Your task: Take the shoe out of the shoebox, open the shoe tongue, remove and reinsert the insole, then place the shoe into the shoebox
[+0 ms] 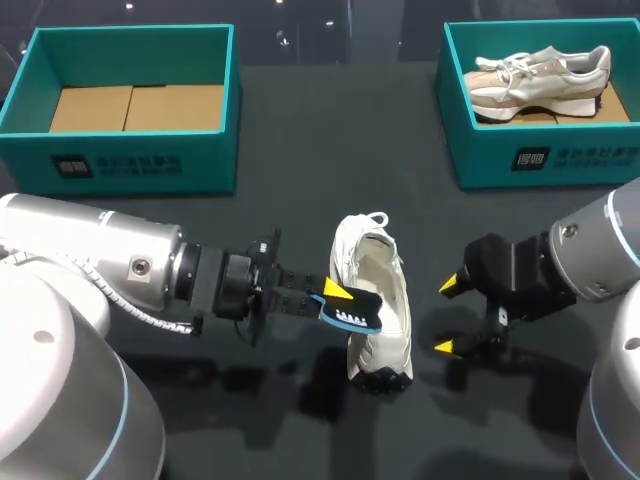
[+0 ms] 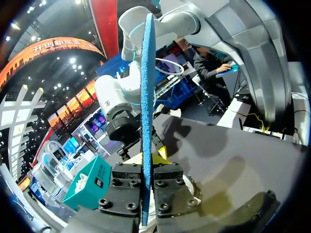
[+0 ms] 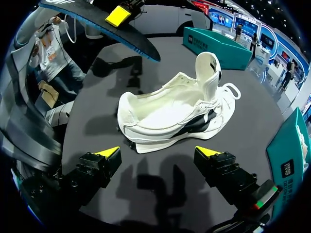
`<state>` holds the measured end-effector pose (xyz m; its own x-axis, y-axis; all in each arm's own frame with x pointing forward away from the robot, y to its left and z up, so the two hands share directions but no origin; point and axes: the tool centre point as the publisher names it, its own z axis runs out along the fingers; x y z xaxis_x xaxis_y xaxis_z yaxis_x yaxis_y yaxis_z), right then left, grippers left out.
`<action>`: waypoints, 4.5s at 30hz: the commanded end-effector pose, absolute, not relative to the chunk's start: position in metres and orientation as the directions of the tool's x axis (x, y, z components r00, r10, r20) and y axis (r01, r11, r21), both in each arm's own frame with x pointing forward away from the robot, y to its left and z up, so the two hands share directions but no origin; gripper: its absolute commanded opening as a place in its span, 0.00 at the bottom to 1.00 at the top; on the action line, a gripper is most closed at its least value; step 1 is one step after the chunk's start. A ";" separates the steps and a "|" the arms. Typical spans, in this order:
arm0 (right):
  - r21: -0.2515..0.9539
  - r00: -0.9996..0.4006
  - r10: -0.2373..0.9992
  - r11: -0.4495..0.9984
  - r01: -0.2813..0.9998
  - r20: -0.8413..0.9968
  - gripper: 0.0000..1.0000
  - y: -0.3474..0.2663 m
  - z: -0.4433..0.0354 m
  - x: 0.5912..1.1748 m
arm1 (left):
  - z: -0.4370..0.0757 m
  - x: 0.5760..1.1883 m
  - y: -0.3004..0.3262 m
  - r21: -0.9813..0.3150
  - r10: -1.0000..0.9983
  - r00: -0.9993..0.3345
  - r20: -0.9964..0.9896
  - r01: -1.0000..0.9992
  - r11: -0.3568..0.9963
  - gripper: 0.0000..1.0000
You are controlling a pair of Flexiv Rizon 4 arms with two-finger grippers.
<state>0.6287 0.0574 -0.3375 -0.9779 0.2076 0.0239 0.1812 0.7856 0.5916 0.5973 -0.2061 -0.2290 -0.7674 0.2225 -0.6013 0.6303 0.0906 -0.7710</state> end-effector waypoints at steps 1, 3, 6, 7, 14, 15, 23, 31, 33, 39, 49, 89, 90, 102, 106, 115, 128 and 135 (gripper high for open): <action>0.576 -0.980 0.194 0.797 0.179 0.037 1.00 0.068 -0.343 0.639 | -0.235 0.601 -0.220 -0.764 0.242 -0.759 -0.605 0.639 0.095 0.00; 0.576 -0.981 0.188 0.798 0.177 0.040 1.00 0.071 -0.344 0.640 | -0.237 0.601 -0.222 -0.762 0.251 -0.756 -0.605 0.641 0.094 0.00; 0.576 -0.982 0.182 0.799 0.175 0.045 1.00 0.073 -0.346 0.641 | -0.241 0.601 -0.225 -0.758 0.264 -0.750 -0.607 0.646 0.093 0.00; 0.575 -0.982 0.181 0.799 0.175 0.047 1.00 0.073 -0.347 0.642 | -0.241 0.601 -0.226 -0.756 0.268 -0.748 -0.607 0.648 0.093 0.00; 0.570 -0.982 0.179 0.803 0.177 0.053 1.00 0.075 -0.350 0.644 | -0.246 0.602 -0.230 -0.754 0.280 -0.745 -0.606 0.650 0.094 0.00; 0.569 -0.983 0.178 0.803 0.177 0.054 1.00 0.075 -0.350 0.645 | -0.247 0.603 -0.230 -0.754 0.281 -0.744 -0.606 0.650 0.095 0.00; 0.564 -0.984 0.166 0.808 0.170 0.058 1.00 0.080 -0.356 0.646 | -0.249 0.603 -0.231 -0.758 0.284 -0.746 -0.602 0.646 0.091 0.00; 0.569 -0.982 0.179 0.802 0.182 0.061 1.00 0.080 -0.357 0.646 | -0.249 0.603 -0.232 -0.762 0.290 -0.749 -0.595 0.641 0.090 0.00; 0.569 -0.982 0.179 0.802 0.182 0.061 1.00 0.080 -0.357 0.646 | -0.249 0.603 -0.232 -0.762 0.290 -0.749 -0.595 0.641 0.090 0.00; 0.569 -0.982 0.179 0.802 0.182 0.061 1.00 0.080 -0.357 0.646 | -0.253 0.604 -0.238 -0.760 0.296 -0.745 -0.598 0.644 0.085 0.00; 0.569 -0.982 0.179 0.802 0.182 0.061 1.00 0.080 -0.357 0.646 | -0.261 0.610 -0.256 -0.774 0.264 -0.757 -0.598 0.631 0.056 0.00; 0.569 -0.982 0.179 0.802 0.182 0.061 1.00 0.080 -0.357 0.646 | -0.269 0.598 -0.275 -0.809 0.120 -0.808 -0.576 0.585 0.053 0.00; 0.569 -0.982 0.179 0.802 0.182 0.061 1.00 0.080 -0.357 0.646 | -0.269 0.598 -0.275 -0.809 0.118 -0.809 -0.576 0.585 0.054 0.00; 0.569 -0.982 0.179 0.802 0.182 0.061 1.00 0.080 -0.357 0.646 | -0.270 0.599 -0.268 -0.815 0.117 -0.817 -0.565 0.575 0.072 0.00; 0.569 -0.982 0.179 0.802 0.182 0.061 1.00 0.080 -0.357 0.646 | -0.273 0.601 -0.267 -0.825 0.123 -0.825 -0.551 0.561 0.069 0.00; 0.569 -0.982 0.179 0.802 0.182 0.061 1.00 0.080 -0.357 0.646 | -0.286 0.607 -0.269 -0.843 0.139 -0.844 -0.518 0.531 0.081 0.00; 0.569 -0.982 0.179 0.802 0.182 0.061 1.00 0.080 -0.357 0.646 | -0.287 0.604 -0.269 -0.811 0.154 -0.808 -0.569 0.582 0.063 0.00; 0.569 -0.982 0.179 0.802 0.182 0.061 1.00 0.080 -0.357 0.646 | -0.285 0.602 -0.267 -0.789 0.165 -0.783 -0.599 0.613 0.047 0.00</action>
